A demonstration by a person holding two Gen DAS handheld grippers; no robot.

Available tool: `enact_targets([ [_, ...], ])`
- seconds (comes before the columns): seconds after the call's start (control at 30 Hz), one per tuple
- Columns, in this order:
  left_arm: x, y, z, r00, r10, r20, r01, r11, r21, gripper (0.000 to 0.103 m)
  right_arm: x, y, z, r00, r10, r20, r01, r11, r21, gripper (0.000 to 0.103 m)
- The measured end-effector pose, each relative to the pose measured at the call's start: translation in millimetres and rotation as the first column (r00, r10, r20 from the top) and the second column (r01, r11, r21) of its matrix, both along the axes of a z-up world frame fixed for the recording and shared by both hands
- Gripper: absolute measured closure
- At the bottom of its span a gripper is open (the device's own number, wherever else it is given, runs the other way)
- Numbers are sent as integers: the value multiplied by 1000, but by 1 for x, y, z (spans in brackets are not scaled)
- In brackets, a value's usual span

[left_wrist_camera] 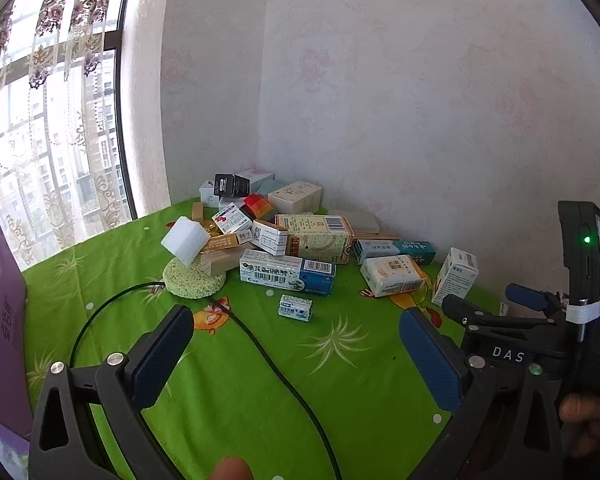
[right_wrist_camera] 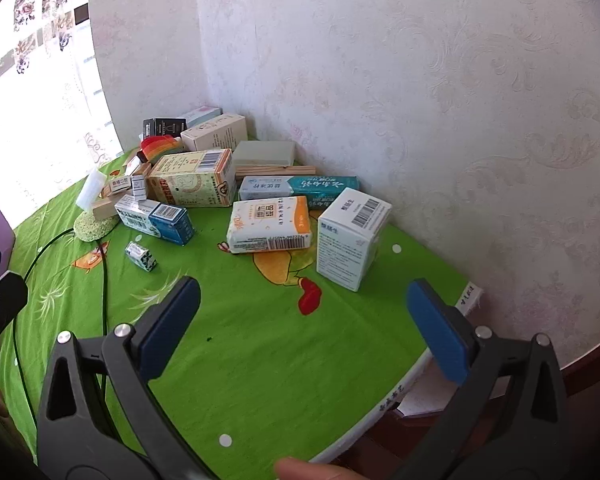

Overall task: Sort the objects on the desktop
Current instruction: 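Grasp the small white-blue medicine box with the left gripper while the right grasps the white barcode box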

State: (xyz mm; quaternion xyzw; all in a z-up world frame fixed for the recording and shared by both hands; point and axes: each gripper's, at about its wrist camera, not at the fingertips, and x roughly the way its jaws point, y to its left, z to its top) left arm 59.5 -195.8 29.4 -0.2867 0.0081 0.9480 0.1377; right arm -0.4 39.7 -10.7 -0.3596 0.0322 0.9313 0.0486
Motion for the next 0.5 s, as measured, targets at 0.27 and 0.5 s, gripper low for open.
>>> enact_targets([
  [0.27, -15, 7, -6, 996, -83, 35, 82, 996, 20, 17, -14, 14, -10, 996, -58, 68, 61, 997, -39, 0],
  [0.5, -31, 15, -23, 986, -141, 84, 141, 990, 15, 30, -24, 23, -16, 988, -138, 70, 143, 987, -68, 4],
])
